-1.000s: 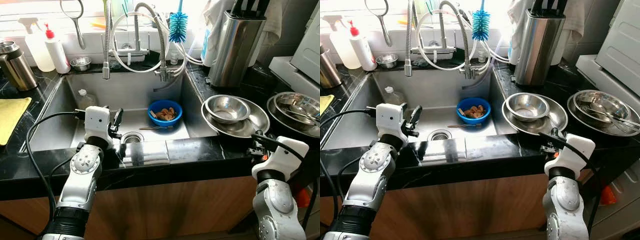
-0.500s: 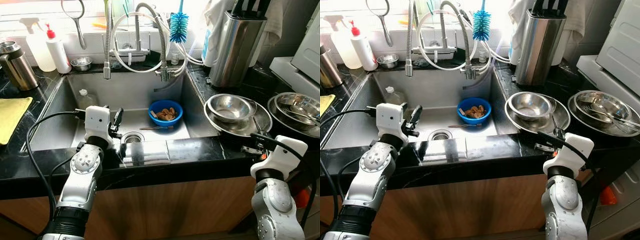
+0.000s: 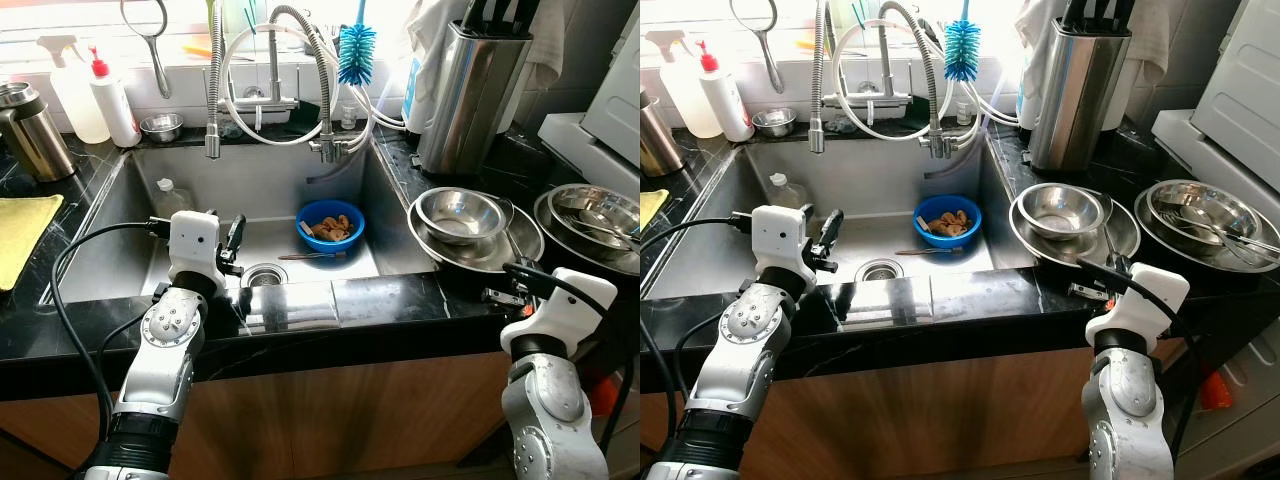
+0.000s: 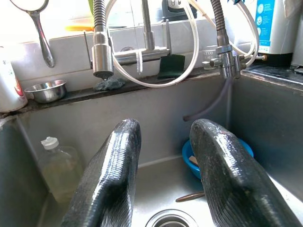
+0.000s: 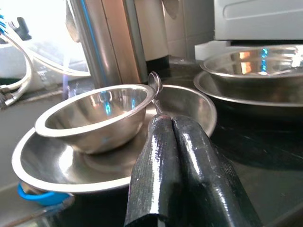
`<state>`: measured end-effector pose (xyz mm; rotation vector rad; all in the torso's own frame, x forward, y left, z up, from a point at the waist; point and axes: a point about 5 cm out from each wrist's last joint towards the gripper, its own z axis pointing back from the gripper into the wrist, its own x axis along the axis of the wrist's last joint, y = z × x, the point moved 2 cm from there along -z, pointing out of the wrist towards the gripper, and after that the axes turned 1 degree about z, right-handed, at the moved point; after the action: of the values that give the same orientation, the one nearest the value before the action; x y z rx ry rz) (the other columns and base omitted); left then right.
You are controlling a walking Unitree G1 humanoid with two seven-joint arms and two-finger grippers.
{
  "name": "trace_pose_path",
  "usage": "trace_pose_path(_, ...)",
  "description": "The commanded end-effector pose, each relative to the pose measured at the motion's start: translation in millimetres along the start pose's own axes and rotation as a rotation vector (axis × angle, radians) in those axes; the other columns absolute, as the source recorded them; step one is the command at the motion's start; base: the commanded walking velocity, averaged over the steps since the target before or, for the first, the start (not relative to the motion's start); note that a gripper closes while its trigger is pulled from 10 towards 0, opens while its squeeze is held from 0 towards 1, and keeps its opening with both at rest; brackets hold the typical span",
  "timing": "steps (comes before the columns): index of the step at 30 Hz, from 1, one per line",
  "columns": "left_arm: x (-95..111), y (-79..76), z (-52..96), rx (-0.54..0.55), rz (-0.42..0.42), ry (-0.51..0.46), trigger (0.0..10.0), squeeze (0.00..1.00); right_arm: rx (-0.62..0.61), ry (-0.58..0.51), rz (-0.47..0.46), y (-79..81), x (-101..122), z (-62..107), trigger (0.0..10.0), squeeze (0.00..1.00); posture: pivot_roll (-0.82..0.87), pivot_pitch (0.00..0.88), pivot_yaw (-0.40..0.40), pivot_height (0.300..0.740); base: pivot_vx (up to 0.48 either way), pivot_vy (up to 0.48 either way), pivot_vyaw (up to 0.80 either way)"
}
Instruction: Kitchen organization
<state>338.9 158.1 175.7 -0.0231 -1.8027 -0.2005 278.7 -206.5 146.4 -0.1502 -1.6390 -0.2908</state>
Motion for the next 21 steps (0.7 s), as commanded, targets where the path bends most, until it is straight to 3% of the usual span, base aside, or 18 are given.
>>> trace_pose_path(1, -0.2, -0.8, -2.9, 0.001, -0.012, 0.008, 10.0, 0.00, 0.016, -0.057, -0.020, 4.4, 13.3, -0.7, 10.0, 0.00, -0.04, 0.057, -0.008, 0.740, 0.000, 0.000, 0.00)
trace_pose_path(21, -0.1, -3.3, -3.1, 0.005, 0.014, 0.004, 10.0, 0.00, -0.007, -0.198, -0.015, 8.5, 51.7, -7.0, 10.0, 0.00, -0.05, 0.044, -0.008, 0.740, 0.000, 0.000, 0.00)
